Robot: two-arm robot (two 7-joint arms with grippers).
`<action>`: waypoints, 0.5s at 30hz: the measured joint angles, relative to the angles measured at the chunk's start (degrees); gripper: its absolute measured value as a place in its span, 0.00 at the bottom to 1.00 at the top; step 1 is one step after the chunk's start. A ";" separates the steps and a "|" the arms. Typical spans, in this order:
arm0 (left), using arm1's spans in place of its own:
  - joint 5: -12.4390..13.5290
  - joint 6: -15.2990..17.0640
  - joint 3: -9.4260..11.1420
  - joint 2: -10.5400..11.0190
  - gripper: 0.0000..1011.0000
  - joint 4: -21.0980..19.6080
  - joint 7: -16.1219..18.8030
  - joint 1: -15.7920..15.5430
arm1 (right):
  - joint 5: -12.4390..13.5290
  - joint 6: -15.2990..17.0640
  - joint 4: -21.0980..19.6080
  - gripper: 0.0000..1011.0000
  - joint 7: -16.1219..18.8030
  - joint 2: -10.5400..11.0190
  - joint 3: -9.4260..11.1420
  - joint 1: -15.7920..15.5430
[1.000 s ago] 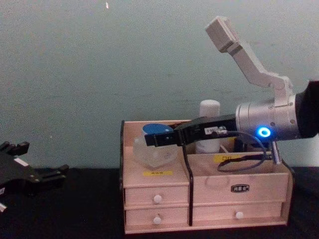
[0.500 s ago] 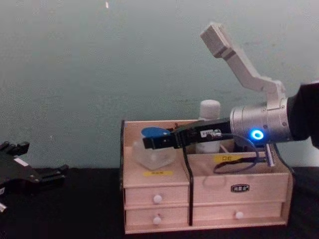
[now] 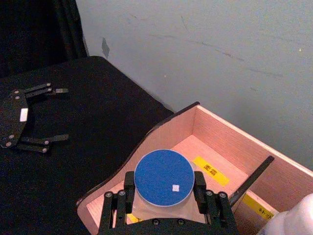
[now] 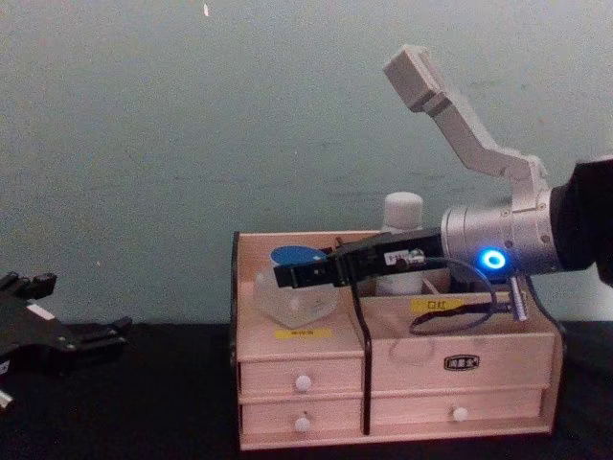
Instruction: Pick up the facial cleanser and watermelon frost from the table and place them into the tiered storage box.
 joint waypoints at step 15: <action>0.00 0.00 0.00 0.00 0.99 0.00 0.00 0.00 | 0.13 0.08 -0.11 0.84 0.02 0.06 -0.08 -0.01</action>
